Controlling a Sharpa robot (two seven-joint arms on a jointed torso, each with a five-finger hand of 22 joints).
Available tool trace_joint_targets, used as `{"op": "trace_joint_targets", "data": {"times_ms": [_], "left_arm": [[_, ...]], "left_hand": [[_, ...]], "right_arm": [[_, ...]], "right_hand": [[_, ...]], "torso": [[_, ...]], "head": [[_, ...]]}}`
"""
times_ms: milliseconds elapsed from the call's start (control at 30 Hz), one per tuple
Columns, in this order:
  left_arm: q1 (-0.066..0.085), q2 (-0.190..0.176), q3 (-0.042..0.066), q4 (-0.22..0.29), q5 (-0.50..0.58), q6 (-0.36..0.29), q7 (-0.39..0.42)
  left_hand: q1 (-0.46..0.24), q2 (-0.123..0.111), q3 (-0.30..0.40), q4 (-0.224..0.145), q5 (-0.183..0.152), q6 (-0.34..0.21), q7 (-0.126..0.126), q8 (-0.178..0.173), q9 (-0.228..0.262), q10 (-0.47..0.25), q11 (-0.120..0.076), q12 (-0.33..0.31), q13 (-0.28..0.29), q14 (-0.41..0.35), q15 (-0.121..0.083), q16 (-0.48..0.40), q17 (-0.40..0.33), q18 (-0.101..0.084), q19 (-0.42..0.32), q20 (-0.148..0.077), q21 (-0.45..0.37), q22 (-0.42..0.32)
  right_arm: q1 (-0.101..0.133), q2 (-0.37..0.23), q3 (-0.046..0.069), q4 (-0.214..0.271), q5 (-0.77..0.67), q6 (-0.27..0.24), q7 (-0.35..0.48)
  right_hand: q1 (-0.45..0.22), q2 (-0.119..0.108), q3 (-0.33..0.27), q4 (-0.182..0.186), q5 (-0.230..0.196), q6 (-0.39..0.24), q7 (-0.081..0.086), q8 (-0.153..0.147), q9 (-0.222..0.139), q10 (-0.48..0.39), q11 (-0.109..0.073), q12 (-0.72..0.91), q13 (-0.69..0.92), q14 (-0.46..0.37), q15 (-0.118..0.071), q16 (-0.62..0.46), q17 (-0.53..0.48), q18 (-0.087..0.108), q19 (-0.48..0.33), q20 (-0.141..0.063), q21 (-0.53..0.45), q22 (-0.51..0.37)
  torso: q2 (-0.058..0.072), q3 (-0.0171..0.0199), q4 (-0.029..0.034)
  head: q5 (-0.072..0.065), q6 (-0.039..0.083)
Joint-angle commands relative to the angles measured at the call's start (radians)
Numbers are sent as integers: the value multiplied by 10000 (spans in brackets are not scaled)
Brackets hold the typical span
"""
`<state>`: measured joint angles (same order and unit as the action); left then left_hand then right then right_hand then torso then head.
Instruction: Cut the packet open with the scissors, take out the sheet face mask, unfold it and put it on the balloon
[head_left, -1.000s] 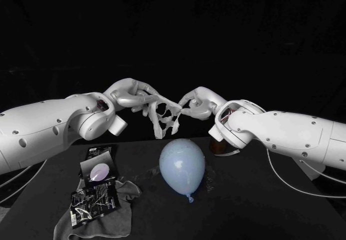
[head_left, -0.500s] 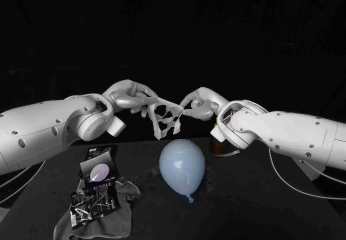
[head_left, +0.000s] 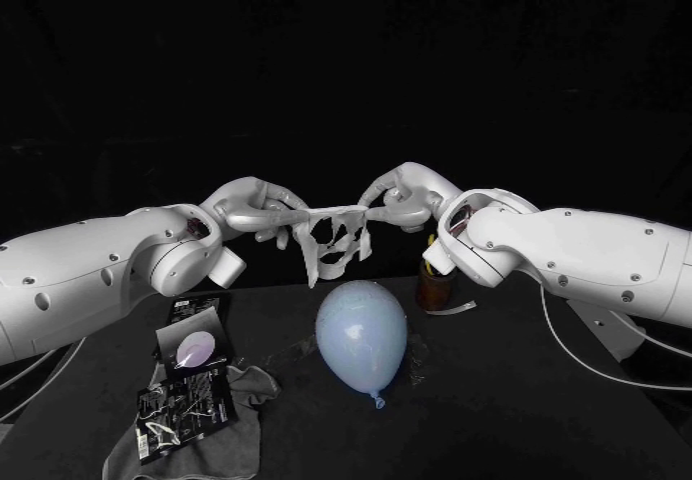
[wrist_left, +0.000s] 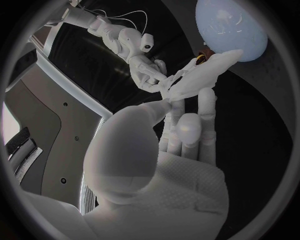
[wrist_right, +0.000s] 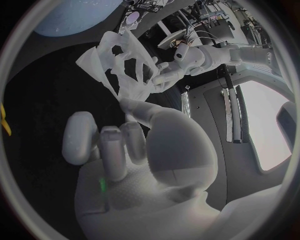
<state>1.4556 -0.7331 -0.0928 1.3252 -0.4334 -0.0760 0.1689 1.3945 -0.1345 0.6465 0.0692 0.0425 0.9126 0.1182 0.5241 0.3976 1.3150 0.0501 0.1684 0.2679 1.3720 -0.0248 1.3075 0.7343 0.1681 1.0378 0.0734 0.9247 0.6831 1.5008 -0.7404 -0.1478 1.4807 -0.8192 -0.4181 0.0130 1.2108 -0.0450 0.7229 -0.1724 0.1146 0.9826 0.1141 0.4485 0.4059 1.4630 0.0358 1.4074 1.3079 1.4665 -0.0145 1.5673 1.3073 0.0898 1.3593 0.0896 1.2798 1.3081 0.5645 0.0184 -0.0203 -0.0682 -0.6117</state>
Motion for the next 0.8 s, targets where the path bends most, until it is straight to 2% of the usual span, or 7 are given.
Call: {"op": "trace_joint_targets", "data": {"times_ms": [33,333,500,700,800], "left_arm": [[-12,46,8,-29,676,-271,158],[-29,33,3,17,1068,-293,170],[-43,35,0,16,1119,178,78],[-77,30,-117,56,1248,763,74],[-110,28,-142,85,1359,861,174]], "left_hand": [[-64,24,-85,6,55,78,-33,-49,540,-6,-88,83,30,47,-23,71,39,160,4,-32,-71,-18],[-60,12,-173,5,55,139,-88,-72,541,9,-135,152,88,58,-61,66,16,165,29,-53,-102,-45],[-33,-1,-219,-20,55,168,-99,-96,534,13,-152,198,127,42,-78,42,-50,164,35,-67,-122,-59],[-33,83,-290,25,56,139,-79,-216,478,-101,-125,207,162,-20,-60,-1,-130,151,2,-69,-189,-97],[-73,119,-362,87,55,125,-60,-287,445,-197,-94,197,174,-68,-33,-30,-199,142,-26,-53,-236,-123]], "right_arm": [[48,13,7,23,-489,1023,-597],[110,21,16,99,-1258,542,-757],[143,-23,29,190,-1346,279,-705],[270,-123,102,376,-965,-338,-427],[371,-129,119,359,-854,-312,-395]], "right_hand": [[108,-39,-60,-6,62,53,-20,51,11,138,-27,21,1220,1043,-96,35,2635,-150,21,-15,9,1610],[133,-58,-72,-38,59,89,-37,75,21,166,-43,55,1250,1043,-110,35,2635,-179,114,-27,128,1652],[138,-62,-73,-44,68,96,-40,79,22,168,-47,56,1251,1043,-113,35,2635,-184,130,-30,148,1659],[143,-76,-80,-56,134,127,-56,93,26,202,-64,91,1281,1043,-132,35,2635,-217,237,-48,281,1706],[144,-80,-81,-59,151,132,-60,94,26,211,-68,103,1292,1043,-136,35,2635,-220,248,-53,293,1709]], "torso": [[11,2,0],[13,4,2],[-1,3,-18],[-5,2,1],[-22,-8,-20]], "head": [[-13,-14],[-15,-22],[-27,-23],[-45,33],[-22,61]]}}
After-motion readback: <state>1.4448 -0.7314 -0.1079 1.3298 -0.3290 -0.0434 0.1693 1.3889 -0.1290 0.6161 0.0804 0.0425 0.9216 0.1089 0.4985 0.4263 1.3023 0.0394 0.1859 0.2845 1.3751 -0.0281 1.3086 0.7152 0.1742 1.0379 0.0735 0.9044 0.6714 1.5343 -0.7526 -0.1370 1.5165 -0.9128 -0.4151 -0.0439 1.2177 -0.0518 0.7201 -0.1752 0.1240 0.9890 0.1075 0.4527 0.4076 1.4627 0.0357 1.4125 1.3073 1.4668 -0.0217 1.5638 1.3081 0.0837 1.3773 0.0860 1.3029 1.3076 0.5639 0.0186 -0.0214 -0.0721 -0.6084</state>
